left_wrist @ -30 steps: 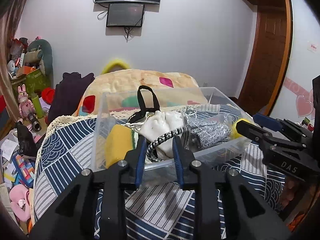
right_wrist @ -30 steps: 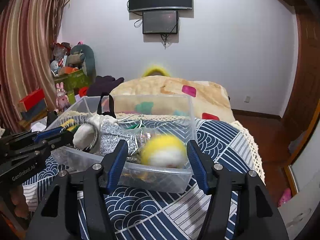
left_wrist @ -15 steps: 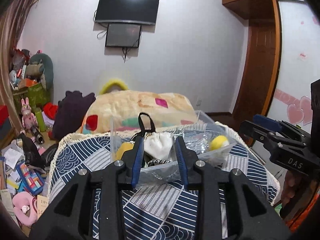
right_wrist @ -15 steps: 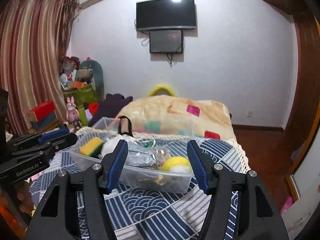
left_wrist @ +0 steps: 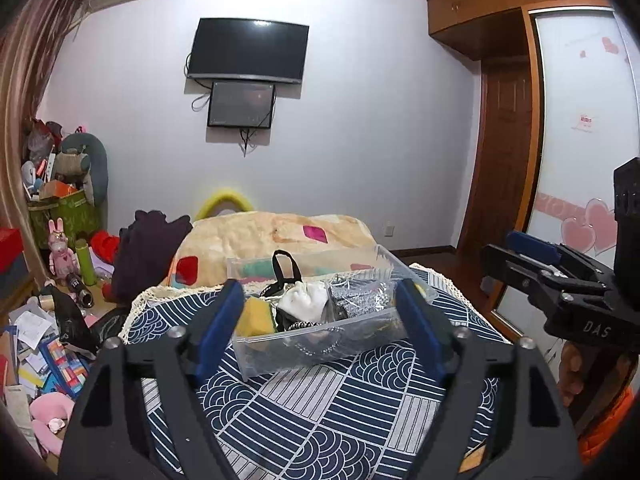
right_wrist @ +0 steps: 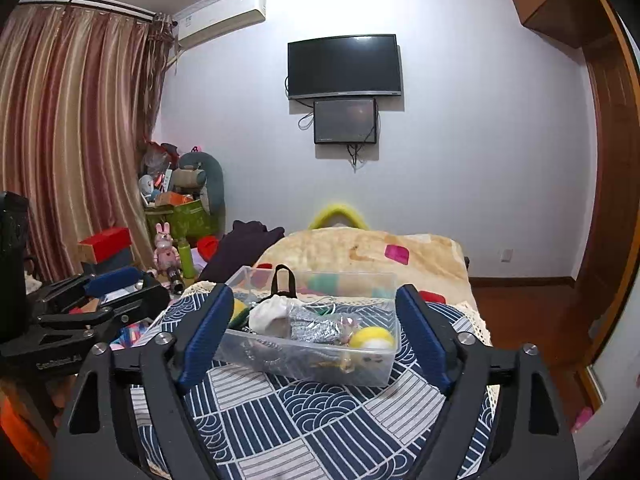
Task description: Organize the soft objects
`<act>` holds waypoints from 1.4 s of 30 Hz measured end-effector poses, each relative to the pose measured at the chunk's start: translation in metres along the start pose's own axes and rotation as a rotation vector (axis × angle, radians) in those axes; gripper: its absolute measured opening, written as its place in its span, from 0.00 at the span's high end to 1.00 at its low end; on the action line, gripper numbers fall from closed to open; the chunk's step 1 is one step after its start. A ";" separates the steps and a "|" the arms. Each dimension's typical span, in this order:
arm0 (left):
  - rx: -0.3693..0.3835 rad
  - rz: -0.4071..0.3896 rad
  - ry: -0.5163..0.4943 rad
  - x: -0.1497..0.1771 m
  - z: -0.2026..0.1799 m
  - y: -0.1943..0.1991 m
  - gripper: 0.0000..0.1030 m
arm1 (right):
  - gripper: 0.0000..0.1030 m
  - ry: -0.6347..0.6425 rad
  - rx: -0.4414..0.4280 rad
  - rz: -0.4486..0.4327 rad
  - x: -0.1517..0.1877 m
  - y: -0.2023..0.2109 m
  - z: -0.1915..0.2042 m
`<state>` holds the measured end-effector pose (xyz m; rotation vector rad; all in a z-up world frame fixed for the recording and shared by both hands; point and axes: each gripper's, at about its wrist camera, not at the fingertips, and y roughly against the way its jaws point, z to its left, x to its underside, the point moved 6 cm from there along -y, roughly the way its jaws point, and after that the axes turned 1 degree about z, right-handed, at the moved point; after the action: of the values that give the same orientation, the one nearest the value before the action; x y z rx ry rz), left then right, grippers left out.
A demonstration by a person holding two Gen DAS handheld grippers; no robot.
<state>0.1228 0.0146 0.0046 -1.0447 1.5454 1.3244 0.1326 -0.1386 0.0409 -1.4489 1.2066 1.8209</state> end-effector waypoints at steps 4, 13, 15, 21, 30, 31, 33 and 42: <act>0.002 -0.016 -0.006 0.000 -0.002 0.006 0.10 | 0.13 -0.008 0.003 -0.011 0.004 0.002 0.000; -0.009 -0.032 -0.017 0.006 -0.006 0.010 0.03 | 0.01 -0.015 0.014 -0.046 0.010 0.008 0.000; -0.011 -0.033 -0.015 0.007 -0.005 0.010 0.03 | 0.01 -0.016 0.013 -0.047 0.011 0.007 0.001; -0.008 -0.031 -0.014 0.010 -0.005 0.009 0.02 | 0.01 -0.026 0.009 -0.043 0.018 0.009 -0.003; -0.002 -0.022 -0.010 0.012 -0.005 0.007 0.02 | 0.01 -0.033 0.006 -0.040 0.019 0.010 -0.004; -0.002 -0.022 -0.010 0.012 -0.005 0.007 0.02 | 0.01 -0.033 0.006 -0.040 0.020 0.011 -0.003; -0.002 -0.021 -0.010 0.012 -0.004 0.007 0.02 | 0.01 -0.034 0.005 -0.040 0.019 0.011 -0.003; 0.001 -0.014 -0.013 0.016 -0.005 0.005 0.02 | 0.01 -0.032 0.001 -0.037 0.021 0.010 -0.003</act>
<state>0.1124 0.0088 -0.0084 -1.0423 1.5263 1.3183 0.1190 -0.1485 0.0241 -1.4265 1.1571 1.8117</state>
